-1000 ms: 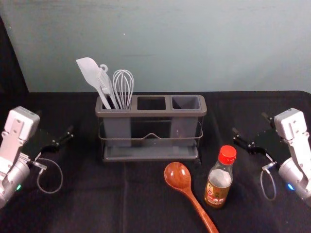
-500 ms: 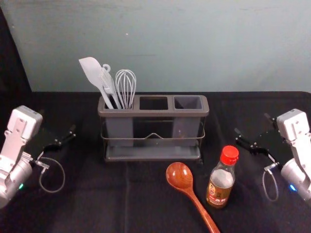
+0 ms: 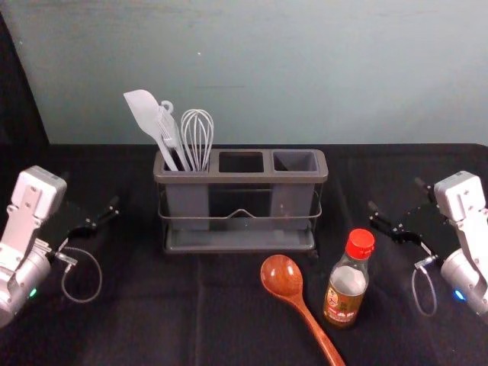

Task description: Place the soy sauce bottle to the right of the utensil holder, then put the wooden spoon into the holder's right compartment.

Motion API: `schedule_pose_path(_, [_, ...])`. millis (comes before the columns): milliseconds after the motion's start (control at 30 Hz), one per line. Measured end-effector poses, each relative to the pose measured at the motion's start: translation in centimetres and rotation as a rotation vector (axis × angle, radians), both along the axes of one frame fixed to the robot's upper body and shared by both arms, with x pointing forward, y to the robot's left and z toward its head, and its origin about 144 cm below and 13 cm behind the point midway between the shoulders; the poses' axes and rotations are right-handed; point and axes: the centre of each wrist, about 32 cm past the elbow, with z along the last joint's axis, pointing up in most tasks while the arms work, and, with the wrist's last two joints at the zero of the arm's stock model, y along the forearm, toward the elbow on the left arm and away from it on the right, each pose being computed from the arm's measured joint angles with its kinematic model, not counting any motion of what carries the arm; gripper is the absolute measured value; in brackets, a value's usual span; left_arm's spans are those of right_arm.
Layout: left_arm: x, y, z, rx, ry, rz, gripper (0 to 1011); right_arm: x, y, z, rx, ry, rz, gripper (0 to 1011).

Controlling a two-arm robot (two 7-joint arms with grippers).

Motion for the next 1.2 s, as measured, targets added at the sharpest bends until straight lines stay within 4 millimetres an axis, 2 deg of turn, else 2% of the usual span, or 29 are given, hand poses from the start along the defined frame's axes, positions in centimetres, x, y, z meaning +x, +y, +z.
schedule_pose_path(200, [0.0, 0.0, 0.0, 0.000, 0.000, 0.000, 1012, -0.1, 0.0, 0.0, -0.005, -0.004, 0.004, 1003])
schedule_pose_path(400, [0.0, 0.0, 0.0, 0.000, 0.000, 0.000, 1012, -1.6, -0.1, 0.3, -0.017, -0.031, 0.028, 1002])
schedule_pose_path(700, [0.0, 0.0, 0.0, 0.000, 0.000, 0.000, 1012, -5.3, -1.4, 1.2, 0.010, -0.062, 0.052, 1003])
schedule_pose_path(1033, [0.0, 0.0, 0.0, 0.000, 0.000, 0.000, 1011, -10.7, -4.8, 2.8, 0.103, -0.054, 0.128, 1003])
schedule_pose_path(1200, [0.0, 0.0, 0.0, 0.000, 0.000, 0.000, 1012, -12.5, -5.6, 3.2, 0.168, -0.023, 0.204, 1002])
